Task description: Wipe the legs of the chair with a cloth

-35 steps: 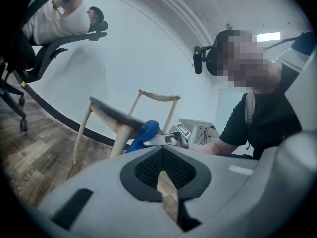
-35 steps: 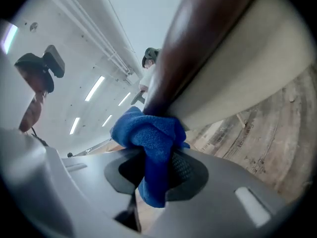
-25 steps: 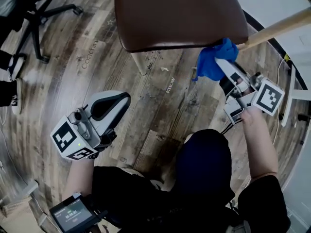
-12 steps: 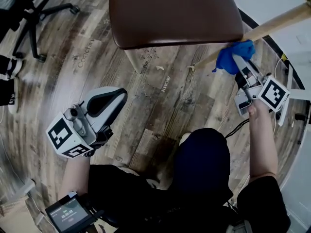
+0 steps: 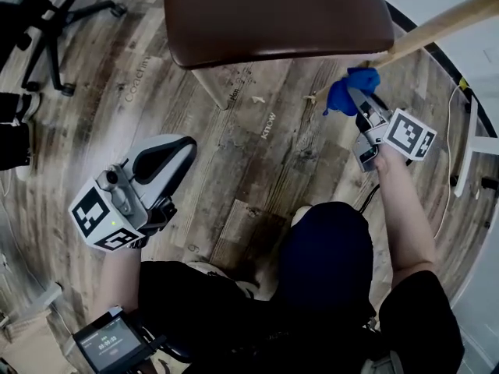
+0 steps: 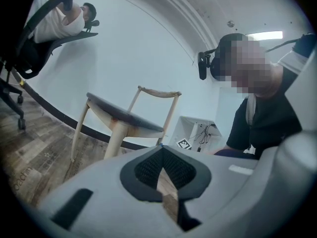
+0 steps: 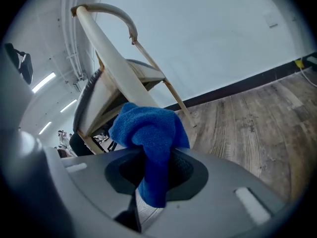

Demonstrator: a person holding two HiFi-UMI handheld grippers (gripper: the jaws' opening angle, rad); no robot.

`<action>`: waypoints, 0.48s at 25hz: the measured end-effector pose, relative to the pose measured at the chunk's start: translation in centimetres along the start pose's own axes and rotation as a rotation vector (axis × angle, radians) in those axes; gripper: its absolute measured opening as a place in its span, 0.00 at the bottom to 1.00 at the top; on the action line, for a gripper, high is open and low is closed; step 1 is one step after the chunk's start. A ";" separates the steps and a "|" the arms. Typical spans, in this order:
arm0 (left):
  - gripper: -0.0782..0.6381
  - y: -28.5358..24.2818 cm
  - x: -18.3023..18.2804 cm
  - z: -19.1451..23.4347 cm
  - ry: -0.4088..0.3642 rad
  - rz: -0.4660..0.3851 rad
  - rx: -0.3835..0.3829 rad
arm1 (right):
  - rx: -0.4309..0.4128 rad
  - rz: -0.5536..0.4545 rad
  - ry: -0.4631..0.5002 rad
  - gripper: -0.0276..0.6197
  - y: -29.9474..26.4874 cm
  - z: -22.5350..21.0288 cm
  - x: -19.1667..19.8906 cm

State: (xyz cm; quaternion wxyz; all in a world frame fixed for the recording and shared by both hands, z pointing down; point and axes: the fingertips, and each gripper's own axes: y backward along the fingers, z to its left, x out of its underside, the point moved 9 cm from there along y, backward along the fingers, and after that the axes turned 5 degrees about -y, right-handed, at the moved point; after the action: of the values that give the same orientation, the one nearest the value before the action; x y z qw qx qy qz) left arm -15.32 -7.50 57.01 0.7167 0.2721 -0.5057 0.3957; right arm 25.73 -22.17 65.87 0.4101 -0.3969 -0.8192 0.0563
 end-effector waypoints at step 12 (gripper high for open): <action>0.11 0.5 1.0 0.4 0.021 0.058 -0.039 | 0.176 0.208 -0.091 0.19 -9.1 -12.5 10.5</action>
State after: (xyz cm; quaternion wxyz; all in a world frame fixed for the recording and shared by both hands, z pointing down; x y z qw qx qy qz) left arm -15.75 -7.28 58.09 0.7156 0.2391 -0.5132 0.4091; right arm 25.51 -23.87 84.46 0.3977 -0.4391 -0.7834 0.1878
